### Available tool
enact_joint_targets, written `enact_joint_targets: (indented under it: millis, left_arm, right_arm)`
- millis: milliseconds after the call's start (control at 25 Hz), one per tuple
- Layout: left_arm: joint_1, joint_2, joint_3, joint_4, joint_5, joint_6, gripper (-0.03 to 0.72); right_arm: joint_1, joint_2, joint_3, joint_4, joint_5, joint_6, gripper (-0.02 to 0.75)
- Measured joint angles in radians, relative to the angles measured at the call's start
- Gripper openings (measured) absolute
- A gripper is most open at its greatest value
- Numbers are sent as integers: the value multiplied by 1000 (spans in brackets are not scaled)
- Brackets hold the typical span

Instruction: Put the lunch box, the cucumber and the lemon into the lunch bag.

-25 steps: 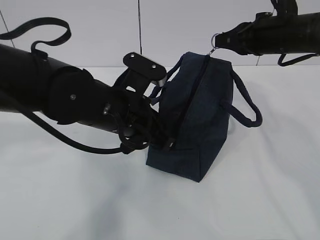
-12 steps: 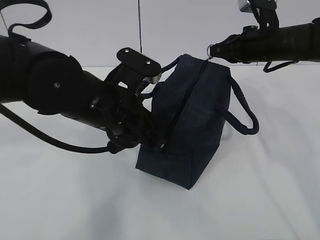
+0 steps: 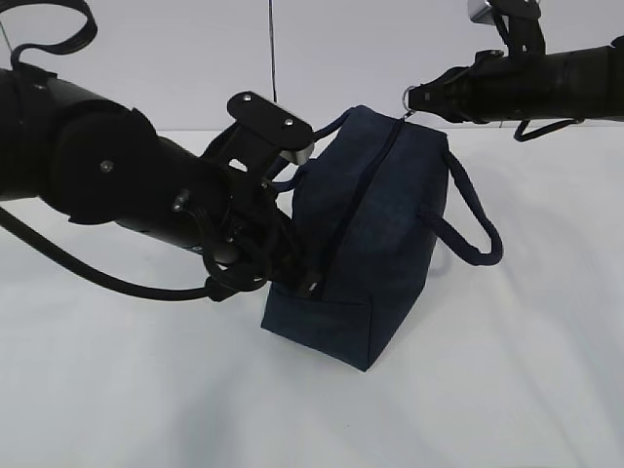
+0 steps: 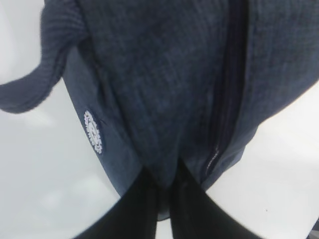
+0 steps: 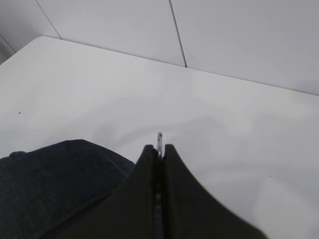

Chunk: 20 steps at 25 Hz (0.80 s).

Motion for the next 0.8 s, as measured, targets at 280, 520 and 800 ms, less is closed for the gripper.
enact_joint_targets:
  millis: [280, 520, 800]
  left_arm:
    - [0, -11, 0, 0, 54, 0, 306]
    - [0, -94, -64, 15, 175, 0, 384]
    - [34, -121, -337, 25, 524, -42, 386]
  right_arm:
    - [-2, 0, 0, 0, 30, 0, 1]
    - [-2, 0, 0, 0, 37, 4, 1]
    - [-4, 0, 0, 0, 46, 10, 1]
